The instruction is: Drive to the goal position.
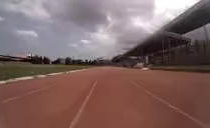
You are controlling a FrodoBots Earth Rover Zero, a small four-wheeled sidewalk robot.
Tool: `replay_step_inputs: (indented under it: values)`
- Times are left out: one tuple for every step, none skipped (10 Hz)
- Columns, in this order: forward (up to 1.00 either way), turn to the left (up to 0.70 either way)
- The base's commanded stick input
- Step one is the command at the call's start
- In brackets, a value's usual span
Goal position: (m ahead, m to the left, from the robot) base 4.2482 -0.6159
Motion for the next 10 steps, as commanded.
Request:
replay_step_inputs:
  values:
    - [0.45, 0.0]
    - [0.45, 0.0]
    - [0.45, 0.0]
    - [0.45, 0.0]
    - [0.45, 0.0]
    - [0.45, 0.0]
    - [0.45, 0.0]
    - [0.45, 0.0]
    - [0.45, 0.0]
    - [0.45, 0.0]
